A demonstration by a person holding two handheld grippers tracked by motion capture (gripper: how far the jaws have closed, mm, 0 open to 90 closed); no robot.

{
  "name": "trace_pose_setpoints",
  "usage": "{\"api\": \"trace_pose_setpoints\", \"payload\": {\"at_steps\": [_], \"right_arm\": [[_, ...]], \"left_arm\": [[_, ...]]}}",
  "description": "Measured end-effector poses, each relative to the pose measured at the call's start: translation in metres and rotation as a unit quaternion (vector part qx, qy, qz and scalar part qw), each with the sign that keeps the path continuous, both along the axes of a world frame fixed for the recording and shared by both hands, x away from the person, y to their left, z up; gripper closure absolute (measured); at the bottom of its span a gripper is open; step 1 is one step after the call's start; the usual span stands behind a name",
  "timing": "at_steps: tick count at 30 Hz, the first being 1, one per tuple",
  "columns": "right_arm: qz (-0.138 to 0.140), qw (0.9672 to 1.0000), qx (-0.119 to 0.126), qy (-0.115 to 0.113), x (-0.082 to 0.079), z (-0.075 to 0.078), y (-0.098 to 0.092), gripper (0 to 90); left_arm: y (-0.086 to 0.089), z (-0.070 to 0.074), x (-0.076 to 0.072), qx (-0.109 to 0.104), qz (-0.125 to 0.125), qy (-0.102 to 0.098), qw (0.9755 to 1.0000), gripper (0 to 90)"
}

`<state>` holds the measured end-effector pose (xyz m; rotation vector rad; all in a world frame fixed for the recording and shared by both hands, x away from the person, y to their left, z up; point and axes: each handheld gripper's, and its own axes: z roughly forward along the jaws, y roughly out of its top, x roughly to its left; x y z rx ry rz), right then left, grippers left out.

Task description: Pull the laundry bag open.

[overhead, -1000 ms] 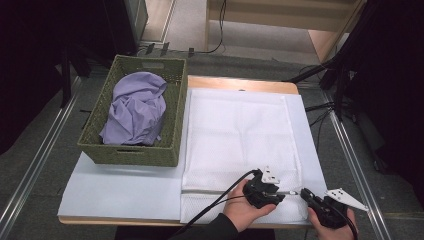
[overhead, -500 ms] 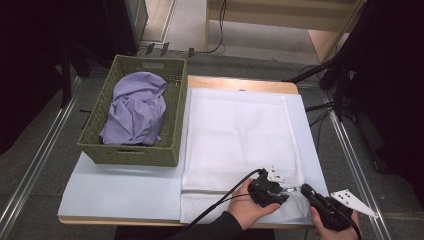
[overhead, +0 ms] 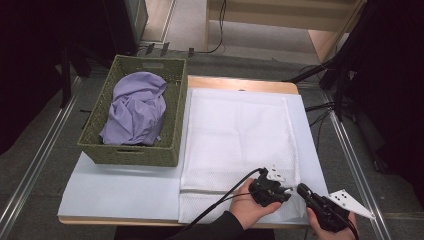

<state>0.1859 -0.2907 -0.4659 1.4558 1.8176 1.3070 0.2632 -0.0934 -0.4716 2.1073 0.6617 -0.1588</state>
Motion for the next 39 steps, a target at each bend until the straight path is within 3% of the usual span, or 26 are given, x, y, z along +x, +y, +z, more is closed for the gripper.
{"api": "trace_pose_setpoints", "payload": {"at_steps": [9, 17, 19, 33, 39], "right_arm": [[0.010, 0.9999, 0.000, -0.005, -0.001, 0.002, 0.004, 86.9], [0.013, 0.9998, 0.011, -0.006, -0.001, 0.001, 0.004, 86.6], [0.007, 1.0000, 0.001, 0.000, -0.002, 0.002, 0.005, 87.0], [-0.019, 0.9996, -0.019, -0.003, -0.002, 0.005, 0.000, 87.6], [-0.025, 0.9993, -0.029, -0.006, -0.003, 0.006, 0.001, 87.6]], "left_arm": [[0.002, 0.000, 0.003, 0.002, -0.001, 0.010, 0.9999, 86.7], [0.005, 0.000, 0.004, -0.004, -0.005, 0.019, 0.9998, 87.4], [0.006, 0.001, 0.004, 0.008, -0.007, 0.017, 0.9998, 87.5], [0.025, 0.000, 0.003, 0.018, 0.003, 0.010, 0.9998, 87.5], [0.035, 0.001, -0.001, 0.029, 0.009, -0.007, 0.9995, 87.5]]}}
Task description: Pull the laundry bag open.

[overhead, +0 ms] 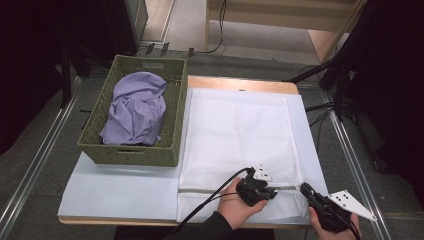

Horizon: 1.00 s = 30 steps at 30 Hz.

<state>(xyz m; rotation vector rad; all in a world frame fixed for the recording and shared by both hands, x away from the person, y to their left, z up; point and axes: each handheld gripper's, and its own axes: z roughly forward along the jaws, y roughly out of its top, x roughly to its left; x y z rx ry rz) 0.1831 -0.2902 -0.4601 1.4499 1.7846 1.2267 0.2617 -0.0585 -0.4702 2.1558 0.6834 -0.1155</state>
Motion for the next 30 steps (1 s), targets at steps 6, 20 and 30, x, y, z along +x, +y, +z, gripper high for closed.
{"api": "trace_pose_setpoints", "payload": {"at_steps": [6, 20, 30], "right_arm": [[-0.006, 1.0000, -0.005, -0.001, -0.001, 0.001, -0.001, 87.6], [-0.001, 0.9999, -0.013, 0.001, 0.000, 0.000, 0.000, 87.3], [-0.010, 0.9998, -0.019, 0.001, -0.002, 0.001, 0.001, 87.2]], "left_arm": [[0.009, -0.001, 0.001, 0.004, 0.006, -0.005, 1.0000, 87.5], [0.047, -0.001, 0.002, 0.010, 0.029, -0.014, 0.9994, 87.5], [0.062, -0.001, 0.001, 0.013, 0.037, -0.014, 0.9991, 87.5]]}}
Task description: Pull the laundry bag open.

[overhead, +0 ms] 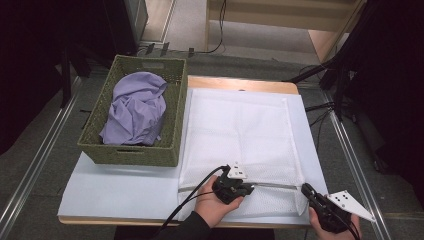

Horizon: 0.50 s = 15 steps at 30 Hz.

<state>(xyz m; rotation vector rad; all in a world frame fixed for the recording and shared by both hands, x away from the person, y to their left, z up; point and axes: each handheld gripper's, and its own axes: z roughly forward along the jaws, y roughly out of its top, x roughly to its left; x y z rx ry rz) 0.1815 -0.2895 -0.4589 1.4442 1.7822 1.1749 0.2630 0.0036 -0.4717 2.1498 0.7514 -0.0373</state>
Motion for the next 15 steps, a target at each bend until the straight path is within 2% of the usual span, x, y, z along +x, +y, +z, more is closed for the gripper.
{"api": "trace_pose_setpoints", "payload": {"at_steps": [7, 10, 15], "right_arm": [[-0.010, 0.9999, -0.003, -0.003, 0.000, 0.000, -0.001, 87.3], [-0.013, 0.9999, -0.007, -0.003, 0.000, 0.001, -0.002, 87.3], [-0.019, 0.9998, -0.008, -0.002, -0.001, 0.001, -0.003, 87.3]], "left_arm": [[0.020, 0.002, 0.000, -0.001, 0.011, -0.002, 0.9999, 87.5], [0.033, 0.005, -0.001, 0.000, 0.015, 0.000, 0.9999, 87.5], [0.061, 0.012, -0.004, 0.004, 0.031, -0.010, 0.9995, 87.5]]}}
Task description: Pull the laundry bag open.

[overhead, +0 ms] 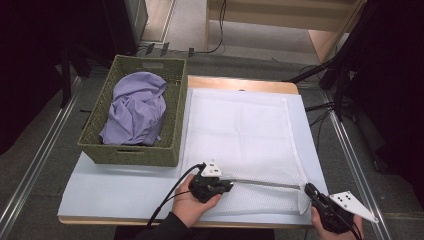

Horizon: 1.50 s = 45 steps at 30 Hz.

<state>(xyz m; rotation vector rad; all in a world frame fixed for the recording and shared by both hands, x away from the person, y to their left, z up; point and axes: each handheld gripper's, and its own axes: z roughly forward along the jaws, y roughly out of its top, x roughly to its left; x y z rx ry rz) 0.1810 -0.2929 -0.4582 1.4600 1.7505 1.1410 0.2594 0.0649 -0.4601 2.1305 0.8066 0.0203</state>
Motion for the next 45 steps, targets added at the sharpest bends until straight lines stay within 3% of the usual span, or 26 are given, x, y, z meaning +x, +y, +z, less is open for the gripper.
{"api": "trace_pose_setpoints", "payload": {"at_steps": [8, 19, 31, 36, 41, 45], "right_arm": [[-0.001, 1.0000, -0.006, 0.000, 0.001, 0.000, 0.001, 87.4], [-0.002, 0.9999, -0.011, 0.002, 0.002, 0.000, 0.000, 87.4], [-0.006, 0.9998, -0.016, 0.005, 0.002, 0.000, -0.002, 87.5], [-0.016, 0.9998, -0.008, 0.003, 0.002, 0.000, -0.008, 87.4], [-0.014, 0.9998, -0.015, 0.002, 0.001, 0.001, -0.005, 87.5], [-0.014, 0.9998, -0.010, 0.004, 0.002, 0.000, -0.005, 87.4]], "left_arm": [[0.046, -0.006, -0.005, 0.001, 0.032, 0.005, 0.9995, 87.4], [0.091, -0.007, -0.008, 0.001, 0.061, 0.010, 0.9981, 87.5], [0.116, -0.008, -0.012, 0.008, 0.068, 0.019, 0.9975, 87.5], [0.133, -0.008, -0.010, -0.011, 0.088, 0.029, 0.9957, 87.5], [0.137, -0.010, -0.014, 0.003, 0.085, 0.025, 0.9961, 87.5], [0.136, -0.008, -0.015, 0.001, 0.088, 0.022, 0.9959, 87.4]]}}
